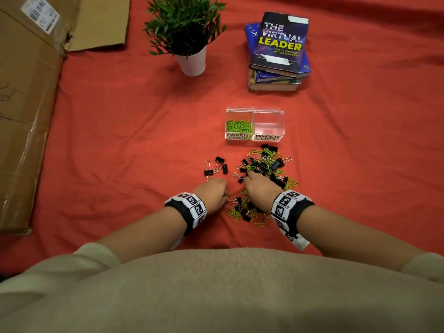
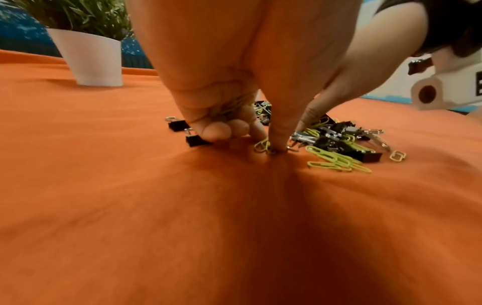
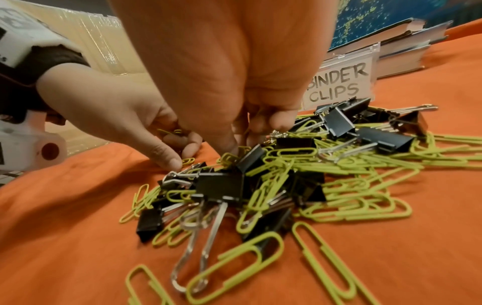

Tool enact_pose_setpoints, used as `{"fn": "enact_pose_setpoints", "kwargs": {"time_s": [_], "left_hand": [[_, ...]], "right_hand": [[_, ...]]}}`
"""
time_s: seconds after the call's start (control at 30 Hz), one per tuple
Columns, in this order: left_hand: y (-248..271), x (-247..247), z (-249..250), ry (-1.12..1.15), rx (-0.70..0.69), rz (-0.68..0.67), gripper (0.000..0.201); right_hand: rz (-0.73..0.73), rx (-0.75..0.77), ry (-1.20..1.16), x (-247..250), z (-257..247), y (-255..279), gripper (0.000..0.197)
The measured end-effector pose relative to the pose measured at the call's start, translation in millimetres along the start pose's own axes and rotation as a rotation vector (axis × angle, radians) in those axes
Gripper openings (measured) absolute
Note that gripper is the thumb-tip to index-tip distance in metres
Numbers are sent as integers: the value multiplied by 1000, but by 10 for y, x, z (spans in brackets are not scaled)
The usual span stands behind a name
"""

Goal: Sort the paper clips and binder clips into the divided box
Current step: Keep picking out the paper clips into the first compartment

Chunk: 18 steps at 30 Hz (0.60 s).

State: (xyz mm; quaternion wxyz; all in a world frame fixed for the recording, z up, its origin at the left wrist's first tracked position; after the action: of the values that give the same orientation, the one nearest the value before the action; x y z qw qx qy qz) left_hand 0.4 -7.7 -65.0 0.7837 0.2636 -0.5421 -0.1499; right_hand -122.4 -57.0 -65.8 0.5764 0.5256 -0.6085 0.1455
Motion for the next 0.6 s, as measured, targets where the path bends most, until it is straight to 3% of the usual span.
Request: {"fn": "enact_pose_setpoints", "kwargs": {"time_s": [0.17,0.27,0.37,0.5,0.6], "left_hand": [[11,-41,21,14,-3,-5,16],[32,-9,49,98,-4,11,13],[24,64,41,258,36,22,6],[-46,117,43,503,66,-46,9],[-100,128,54,637,129,-83,15]], "right_hand": [[-45,38,-78,-31,-48,-9,26],[23,-41,-327,104,12,42,9],[178,-155,-640,275,191,139,4],[273,-287,-1013,460,438,288,14],[297,-332,-1143,534,577,412,19]]}}
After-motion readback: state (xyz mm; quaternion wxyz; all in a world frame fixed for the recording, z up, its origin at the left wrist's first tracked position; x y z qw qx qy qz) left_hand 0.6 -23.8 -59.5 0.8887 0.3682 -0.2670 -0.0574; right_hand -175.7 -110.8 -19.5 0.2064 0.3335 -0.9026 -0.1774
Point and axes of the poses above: each hand's wrist, its own y-axis away from the middle knuckle, its own x-axis out of the back of the hand, z = x × y, the point moved 5 cm from there along -y, towards the middle knuckle, and after that the axes turned 10 degrees about x, right-handed, at the moved point
